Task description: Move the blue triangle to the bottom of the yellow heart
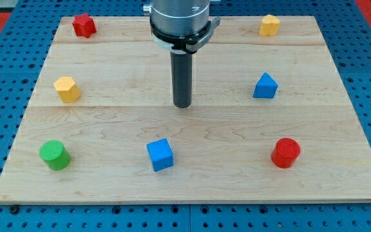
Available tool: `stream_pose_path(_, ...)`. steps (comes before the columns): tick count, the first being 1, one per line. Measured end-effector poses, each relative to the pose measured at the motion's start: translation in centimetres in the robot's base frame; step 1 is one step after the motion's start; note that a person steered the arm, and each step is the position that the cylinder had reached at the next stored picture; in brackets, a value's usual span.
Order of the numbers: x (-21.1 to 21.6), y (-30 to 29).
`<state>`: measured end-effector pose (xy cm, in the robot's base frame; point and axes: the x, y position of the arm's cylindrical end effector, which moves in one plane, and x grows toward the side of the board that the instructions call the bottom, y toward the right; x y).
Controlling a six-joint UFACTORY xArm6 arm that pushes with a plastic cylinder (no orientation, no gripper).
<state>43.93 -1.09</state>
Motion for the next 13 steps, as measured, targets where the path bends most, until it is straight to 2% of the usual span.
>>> stream_pose_path(1, -0.1, 1.3)
stream_pose_path(3, 2.2, 13.7)
stream_pose_path(4, -1.8, 14.0)
stream_pose_path(5, -4.8, 19.3)
stream_pose_path(7, -6.2, 19.1)
stream_pose_path(8, -9.7, 20.5)
stream_pose_path(9, -8.2, 26.4)
stream_pose_path(10, -10.9, 24.5)
stream_pose_path(13, -10.7, 22.9)
